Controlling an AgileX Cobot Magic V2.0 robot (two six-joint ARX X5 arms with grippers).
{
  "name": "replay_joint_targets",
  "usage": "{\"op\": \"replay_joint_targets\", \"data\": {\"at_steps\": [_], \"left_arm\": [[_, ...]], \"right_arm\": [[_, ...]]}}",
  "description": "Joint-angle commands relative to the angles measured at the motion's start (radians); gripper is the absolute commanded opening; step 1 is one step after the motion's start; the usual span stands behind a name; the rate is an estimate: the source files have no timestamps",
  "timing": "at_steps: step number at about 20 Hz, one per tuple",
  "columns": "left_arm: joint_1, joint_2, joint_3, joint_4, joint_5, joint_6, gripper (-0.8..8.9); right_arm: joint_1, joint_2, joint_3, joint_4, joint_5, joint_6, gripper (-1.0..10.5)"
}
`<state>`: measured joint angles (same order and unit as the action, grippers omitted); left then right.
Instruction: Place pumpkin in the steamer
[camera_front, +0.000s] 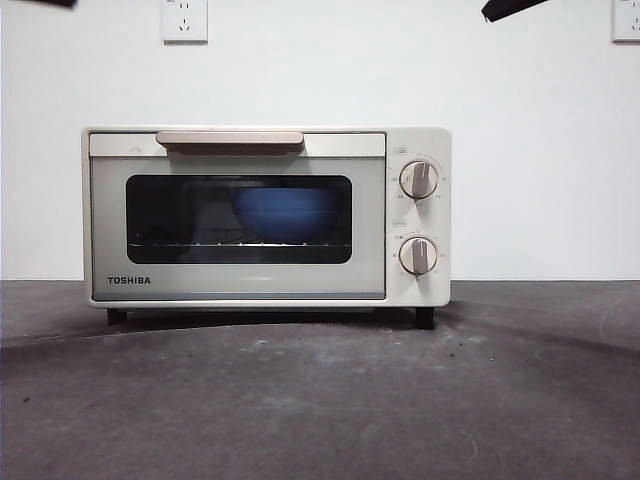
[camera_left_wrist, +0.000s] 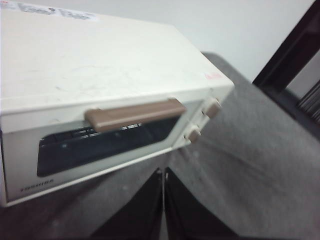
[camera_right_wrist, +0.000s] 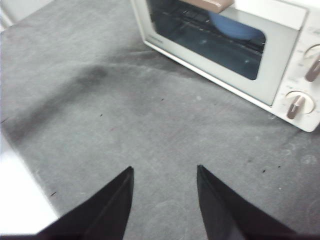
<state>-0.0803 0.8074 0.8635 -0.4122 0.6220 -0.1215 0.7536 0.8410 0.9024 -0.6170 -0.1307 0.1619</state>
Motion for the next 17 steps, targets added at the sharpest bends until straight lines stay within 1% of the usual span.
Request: {"op": "replay_joint_targets", "data": {"at_steps": [1,5,9,12,17], "left_arm": [[-0.03,-0.04,0.053,-0.122,-0.05,0.1,0.15],[-0.068,-0.102,0.098,-0.288,-0.089,0.154,0.15],[-0.079,-0.157,0.103,-0.388,-0.092,0.21,0.15],[-0.079,-0.183,0.103,-0.428,-0.092,0.222,0.15],[-0.079,-0.194,0.103,-0.432,-0.092,0.222,0.15]], "right_arm": [[0.01,0.007,0.012,0.014,0.008,0.01,2.0],[0.01,0.007,0.012,0.027,0.008,0.01,2.0],[0.01,0.007,0.012,0.048,0.008,0.01,2.0],[0.01,0.007,0.012,0.053,0.008,0.01,2.0],[0.01,0.007,0.012,0.056,0.008,0.01,2.0]]}}
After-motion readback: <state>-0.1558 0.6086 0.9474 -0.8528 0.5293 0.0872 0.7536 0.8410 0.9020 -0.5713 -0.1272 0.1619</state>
